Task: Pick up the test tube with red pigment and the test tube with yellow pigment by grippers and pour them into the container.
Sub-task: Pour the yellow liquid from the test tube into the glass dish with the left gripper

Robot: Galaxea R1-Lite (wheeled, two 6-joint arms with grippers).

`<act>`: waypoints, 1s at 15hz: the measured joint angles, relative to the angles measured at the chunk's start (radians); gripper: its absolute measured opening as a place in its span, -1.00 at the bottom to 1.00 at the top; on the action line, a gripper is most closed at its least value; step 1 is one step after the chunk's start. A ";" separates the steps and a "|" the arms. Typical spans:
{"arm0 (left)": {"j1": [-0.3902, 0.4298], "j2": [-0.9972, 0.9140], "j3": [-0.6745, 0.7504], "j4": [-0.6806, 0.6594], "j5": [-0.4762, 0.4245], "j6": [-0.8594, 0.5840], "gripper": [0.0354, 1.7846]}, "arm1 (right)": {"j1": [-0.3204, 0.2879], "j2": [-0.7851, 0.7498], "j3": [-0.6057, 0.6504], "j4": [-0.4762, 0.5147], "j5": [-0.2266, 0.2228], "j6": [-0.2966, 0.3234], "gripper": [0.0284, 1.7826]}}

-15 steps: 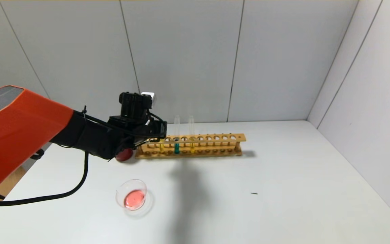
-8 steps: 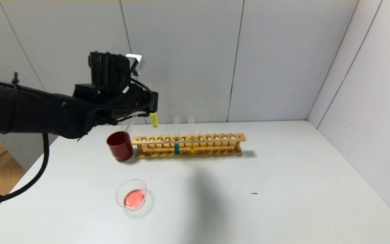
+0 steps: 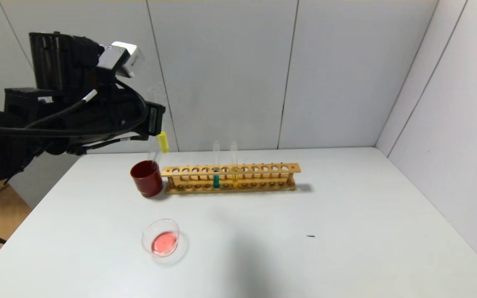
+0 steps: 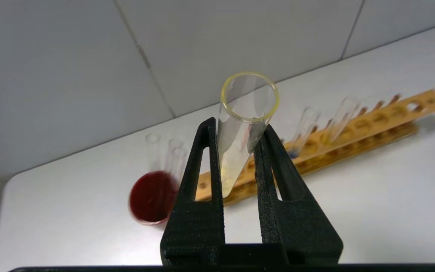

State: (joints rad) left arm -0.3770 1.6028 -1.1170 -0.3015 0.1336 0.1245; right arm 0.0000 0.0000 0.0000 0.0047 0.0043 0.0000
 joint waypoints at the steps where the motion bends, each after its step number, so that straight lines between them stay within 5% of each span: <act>1: 0.016 -0.022 0.071 -0.066 0.000 0.051 -0.70 | 0.000 0.000 0.000 0.000 0.000 0.000 0.96; 6: 0.065 -0.079 0.373 -0.478 -0.013 0.290 -0.70 | 0.000 0.000 0.000 0.000 0.000 0.000 0.96; 12: 0.156 -0.113 0.513 -0.540 -0.254 0.498 -0.70 | 0.000 0.000 0.000 0.000 0.000 0.000 0.96; 15: 0.163 -0.117 0.553 -0.541 -0.275 0.566 -0.70 | 0.000 0.000 0.000 0.000 0.000 0.000 0.96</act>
State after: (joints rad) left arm -0.2136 1.4855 -0.5636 -0.8423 -0.1413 0.6906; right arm 0.0000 0.0000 0.0000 0.0047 0.0043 0.0000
